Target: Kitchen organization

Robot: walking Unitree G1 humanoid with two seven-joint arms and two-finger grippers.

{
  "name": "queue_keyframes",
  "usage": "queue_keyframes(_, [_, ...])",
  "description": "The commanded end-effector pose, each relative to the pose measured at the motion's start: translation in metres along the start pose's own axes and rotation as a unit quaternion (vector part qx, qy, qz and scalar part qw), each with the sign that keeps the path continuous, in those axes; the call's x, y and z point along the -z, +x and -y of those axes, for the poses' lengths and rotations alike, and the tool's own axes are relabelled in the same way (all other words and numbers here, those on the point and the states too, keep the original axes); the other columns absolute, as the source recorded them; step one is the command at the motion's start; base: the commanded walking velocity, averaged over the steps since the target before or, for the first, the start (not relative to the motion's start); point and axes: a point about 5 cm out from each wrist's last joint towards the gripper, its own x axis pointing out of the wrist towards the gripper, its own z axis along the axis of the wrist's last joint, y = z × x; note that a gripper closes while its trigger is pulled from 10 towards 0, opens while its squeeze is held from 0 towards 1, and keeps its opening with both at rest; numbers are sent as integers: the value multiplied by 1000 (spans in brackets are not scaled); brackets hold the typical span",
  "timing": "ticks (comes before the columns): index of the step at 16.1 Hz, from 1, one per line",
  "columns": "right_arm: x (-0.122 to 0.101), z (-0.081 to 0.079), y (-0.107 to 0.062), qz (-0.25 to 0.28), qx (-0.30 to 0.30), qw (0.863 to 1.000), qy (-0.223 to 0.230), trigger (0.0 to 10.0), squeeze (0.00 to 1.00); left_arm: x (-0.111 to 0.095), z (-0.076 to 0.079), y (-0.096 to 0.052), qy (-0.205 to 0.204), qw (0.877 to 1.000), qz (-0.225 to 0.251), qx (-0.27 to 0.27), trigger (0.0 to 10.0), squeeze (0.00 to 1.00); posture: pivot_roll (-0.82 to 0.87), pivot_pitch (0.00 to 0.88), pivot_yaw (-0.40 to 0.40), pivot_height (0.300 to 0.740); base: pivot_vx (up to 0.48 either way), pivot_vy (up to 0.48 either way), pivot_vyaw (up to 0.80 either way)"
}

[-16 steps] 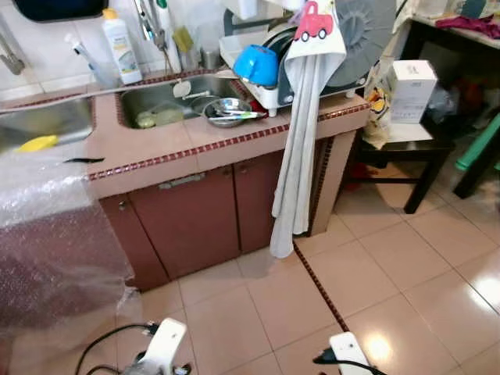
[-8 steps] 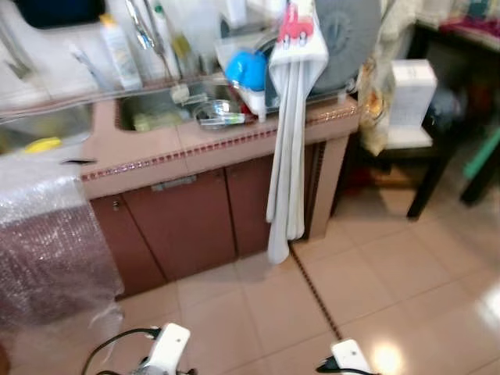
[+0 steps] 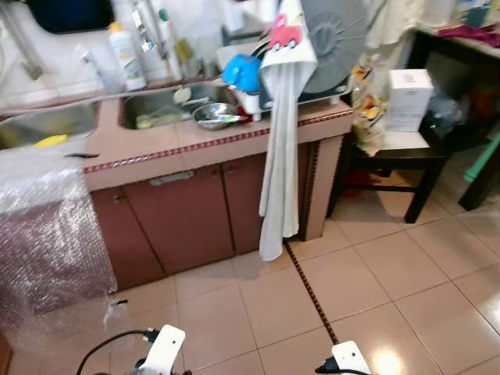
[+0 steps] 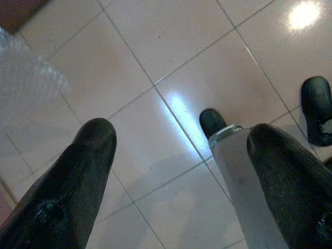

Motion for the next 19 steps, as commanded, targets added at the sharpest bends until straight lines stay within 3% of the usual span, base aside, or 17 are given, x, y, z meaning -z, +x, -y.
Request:
queue_keyframes(1, [-1,-4,1,0,-9,1000,4,10000,0,-1,-7,-1,0,1000,-1,-10,10000,0,-77,0,82,740,0,0,0])
queue_keyframes(9, [-2,-1,0,-1,-5,1000,6,10000,0,-4,-7,-1,-2,1000,2,-11,10000,0,-74,0,79,740,0,0,0])
queue_keyframes(19, [3,-2,0,-11,-6,1000,5,10000,0,-2,-7,-1,7,1000,-4,-10,10000,0,-73,0,79,740,0,0,-774])
